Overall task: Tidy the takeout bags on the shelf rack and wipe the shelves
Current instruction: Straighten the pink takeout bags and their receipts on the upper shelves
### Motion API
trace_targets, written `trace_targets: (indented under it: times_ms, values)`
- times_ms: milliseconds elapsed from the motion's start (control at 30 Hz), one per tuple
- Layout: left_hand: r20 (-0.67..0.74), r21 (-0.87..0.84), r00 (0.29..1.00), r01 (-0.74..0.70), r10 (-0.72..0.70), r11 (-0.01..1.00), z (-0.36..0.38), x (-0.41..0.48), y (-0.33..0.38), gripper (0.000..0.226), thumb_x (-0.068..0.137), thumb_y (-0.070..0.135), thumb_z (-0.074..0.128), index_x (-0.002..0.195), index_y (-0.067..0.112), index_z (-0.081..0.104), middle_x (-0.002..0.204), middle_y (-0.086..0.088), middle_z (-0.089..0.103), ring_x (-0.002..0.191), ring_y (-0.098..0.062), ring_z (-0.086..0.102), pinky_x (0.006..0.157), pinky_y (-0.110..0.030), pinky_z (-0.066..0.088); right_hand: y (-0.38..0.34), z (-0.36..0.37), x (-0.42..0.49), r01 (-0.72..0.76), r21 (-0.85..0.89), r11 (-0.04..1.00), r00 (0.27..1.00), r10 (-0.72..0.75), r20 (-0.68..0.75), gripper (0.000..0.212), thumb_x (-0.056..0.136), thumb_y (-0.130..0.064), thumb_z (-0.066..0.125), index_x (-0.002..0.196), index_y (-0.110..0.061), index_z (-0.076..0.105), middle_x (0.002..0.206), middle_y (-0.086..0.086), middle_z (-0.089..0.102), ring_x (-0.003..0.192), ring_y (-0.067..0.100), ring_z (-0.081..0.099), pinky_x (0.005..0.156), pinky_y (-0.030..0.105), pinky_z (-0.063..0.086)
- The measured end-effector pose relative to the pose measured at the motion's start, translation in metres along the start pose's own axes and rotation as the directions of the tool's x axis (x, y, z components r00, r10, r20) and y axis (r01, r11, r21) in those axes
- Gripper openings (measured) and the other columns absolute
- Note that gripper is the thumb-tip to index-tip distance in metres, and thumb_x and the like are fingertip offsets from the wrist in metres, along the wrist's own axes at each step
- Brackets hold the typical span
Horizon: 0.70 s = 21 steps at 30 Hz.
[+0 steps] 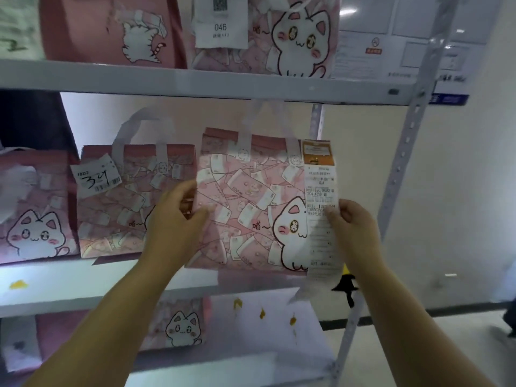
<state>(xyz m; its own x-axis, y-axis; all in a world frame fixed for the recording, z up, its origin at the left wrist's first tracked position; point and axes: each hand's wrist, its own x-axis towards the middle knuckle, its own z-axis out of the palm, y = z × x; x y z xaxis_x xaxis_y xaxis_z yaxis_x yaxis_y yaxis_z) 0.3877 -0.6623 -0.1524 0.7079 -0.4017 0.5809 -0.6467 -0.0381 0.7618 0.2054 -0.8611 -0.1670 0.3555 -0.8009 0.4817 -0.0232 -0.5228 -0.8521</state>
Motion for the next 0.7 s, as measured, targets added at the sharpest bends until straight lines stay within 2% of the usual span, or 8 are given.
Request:
trace_targets:
  times_ms: [67, 133, 233, 367, 467, 567, 700]
  values:
    - [0.04, -0.056, 0.999, 0.003, -0.001, 0.998, -0.014, -0.018, 0.006, 0.039, 0.084, 0.018, 0.066, 0.118, 0.033, 0.055, 0.103, 0.015, 0.064, 0.091, 0.002, 0.061, 0.077, -0.021, 0.049, -0.011, -0.009, -0.026, 0.004, 0.008, 1.0, 1.0, -0.004, -0.011, 0.012, 0.092, -0.022, 0.054, 0.084, -0.024, 0.063, 0.073, -0.016, 0.067, 0.063, -0.003, 0.064, 0.051, 0.015, 0.049]
    - [0.073, -0.092, 0.997, 0.013, -0.006, 0.996, -0.026, -0.039, 0.01, 0.037, 0.084, 0.018, 0.066, 0.117, 0.032, 0.055, 0.099, 0.015, 0.066, 0.088, 0.002, 0.063, 0.074, -0.019, 0.049, -0.019, -0.02, -0.055, 0.0, -0.032, 0.999, 1.0, -0.001, -0.015, 0.012, 0.091, -0.025, 0.054, 0.082, -0.028, 0.061, 0.074, -0.014, 0.068, 0.065, -0.001, 0.065, 0.056, 0.02, 0.05]
    - [0.117, -0.133, 0.993, 0.036, -0.021, 0.991, -0.038, -0.072, 0.012, 0.035, 0.083, 0.019, 0.068, 0.114, 0.03, 0.056, 0.096, 0.015, 0.067, 0.084, 0.003, 0.064, 0.071, -0.017, 0.049, -0.027, -0.039, -0.098, 0.006, -0.101, 0.995, 1.0, -0.008, -0.019, 0.009, 0.092, -0.028, 0.053, 0.086, -0.031, 0.06, 0.079, -0.014, 0.068, 0.068, -0.002, 0.065, 0.058, 0.02, 0.049]
    - [0.18, -0.183, 0.984, 0.052, -0.019, 0.982, -0.039, -0.111, 0.02, 0.038, 0.079, 0.016, 0.072, 0.112, 0.028, 0.057, 0.095, 0.013, 0.067, 0.086, -0.001, 0.065, 0.069, -0.015, 0.047, -0.035, -0.073, -0.147, 0.017, -0.153, 0.988, 0.997, -0.028, -0.072, 0.011, 0.091, -0.026, 0.055, 0.087, -0.036, 0.057, 0.08, -0.021, 0.065, 0.07, -0.005, 0.064, 0.055, 0.011, 0.048]
    - [0.251, -0.232, 0.968, 0.064, -0.004, 0.97, -0.025, -0.128, 0.035, 0.04, 0.076, 0.016, 0.074, 0.109, 0.029, 0.056, 0.097, 0.011, 0.068, 0.088, -0.005, 0.065, 0.071, -0.021, 0.051, -0.038, -0.107, -0.174, -0.017, -0.161, 0.987, 0.993, -0.002, -0.115, 0.008, 0.091, -0.028, 0.055, 0.093, -0.035, 0.058, 0.085, -0.019, 0.067, 0.072, -0.002, 0.066, 0.055, 0.016, 0.053]
    - [0.302, -0.272, 0.953, 0.063, 0.023, 0.96, -0.004, -0.14, 0.05, 0.043, 0.073, 0.018, 0.077, 0.109, 0.026, 0.057, 0.097, 0.01, 0.068, 0.085, -0.004, 0.066, 0.067, -0.018, 0.051, -0.037, -0.142, -0.19, -0.058, -0.165, 0.985, 0.983, 0.028, -0.181, 0.009, 0.09, -0.029, 0.056, 0.095, -0.037, 0.058, 0.089, -0.016, 0.068, 0.075, 0.003, 0.068, 0.06, 0.024, 0.056]
    - [0.391, -0.348, 0.919, 0.09, 0.057, 0.933, 0.043, -0.161, 0.08, 0.043, 0.069, 0.017, 0.08, 0.103, 0.027, 0.056, 0.093, 0.012, 0.068, 0.081, -0.005, 0.066, 0.066, -0.021, 0.051, -0.034, -0.202, -0.21, -0.104, -0.157, 0.982, 0.955, 0.055, -0.291, 0.009, 0.089, -0.028, 0.058, 0.095, -0.034, 0.061, 0.088, -0.012, 0.07, 0.071, 0.004, 0.068, 0.054, 0.022, 0.056]
